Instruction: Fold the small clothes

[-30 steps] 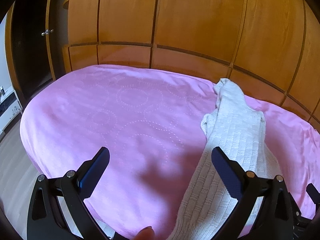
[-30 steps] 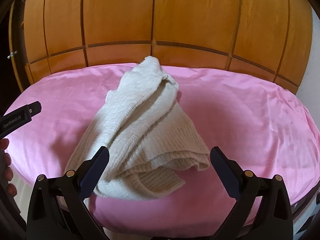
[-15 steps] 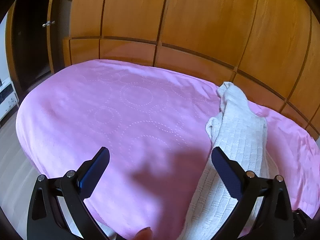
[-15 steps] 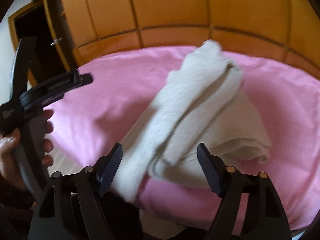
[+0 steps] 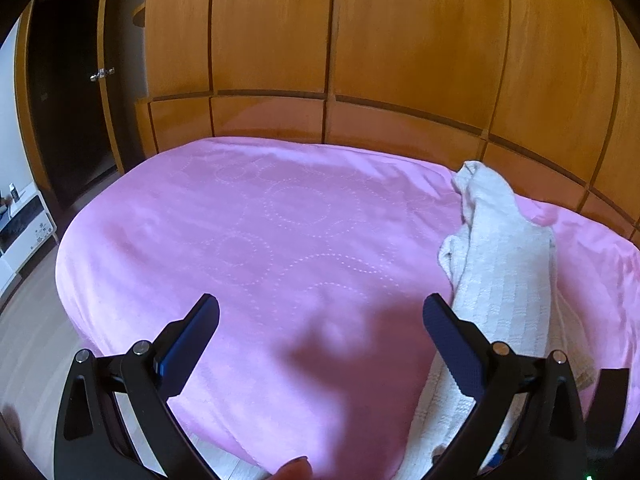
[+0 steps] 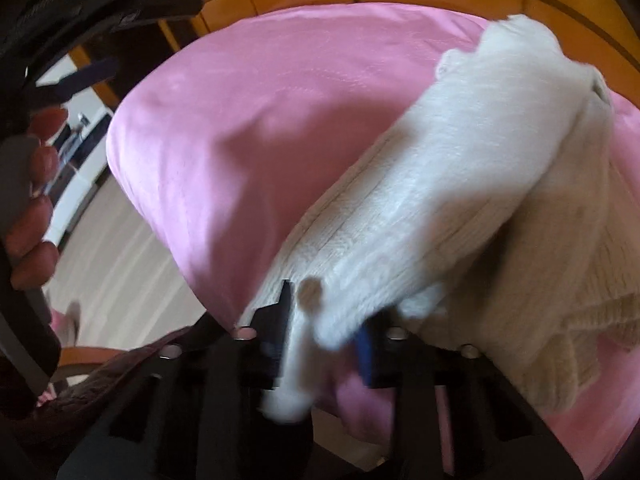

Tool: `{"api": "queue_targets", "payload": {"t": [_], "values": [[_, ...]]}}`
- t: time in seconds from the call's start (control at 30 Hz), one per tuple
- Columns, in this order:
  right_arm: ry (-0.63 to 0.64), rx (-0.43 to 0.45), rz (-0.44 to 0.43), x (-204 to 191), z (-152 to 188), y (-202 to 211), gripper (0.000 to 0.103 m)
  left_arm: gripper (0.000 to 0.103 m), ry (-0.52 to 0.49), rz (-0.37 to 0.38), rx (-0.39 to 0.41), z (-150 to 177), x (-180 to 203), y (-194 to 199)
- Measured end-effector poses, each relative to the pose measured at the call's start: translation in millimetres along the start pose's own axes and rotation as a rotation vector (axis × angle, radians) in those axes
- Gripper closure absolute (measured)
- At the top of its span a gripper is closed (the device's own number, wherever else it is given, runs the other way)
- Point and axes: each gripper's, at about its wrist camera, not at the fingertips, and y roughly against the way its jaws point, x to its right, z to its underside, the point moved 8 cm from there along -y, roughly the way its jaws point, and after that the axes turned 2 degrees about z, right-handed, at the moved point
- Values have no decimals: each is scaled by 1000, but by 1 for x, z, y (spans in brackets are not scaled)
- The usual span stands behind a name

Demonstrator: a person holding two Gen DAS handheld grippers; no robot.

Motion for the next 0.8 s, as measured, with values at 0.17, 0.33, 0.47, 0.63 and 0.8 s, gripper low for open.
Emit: {"api": "queue_targets", "payload": {"t": [0.17, 0.33, 0.47, 0.63, 0.8], "values": [[43, 83, -4, -3, -10, 28, 95, 2, 11, -2, -14, 2, -4, -6], [13, 185, -83, 9, -27, 90, 96, 2, -9, 33, -29, 0, 6, -16], [-47, 340, -21, 54, -50, 157, 96, 2, -7, 93, -54, -1, 17, -21], [-263, 529, 237, 184, -71, 234, 96, 2, -24, 170, -109, 16, 37, -27], [-481, 519, 584, 337, -62, 266, 96, 2, -103, 278, -204, 38, 72, -39]]}}
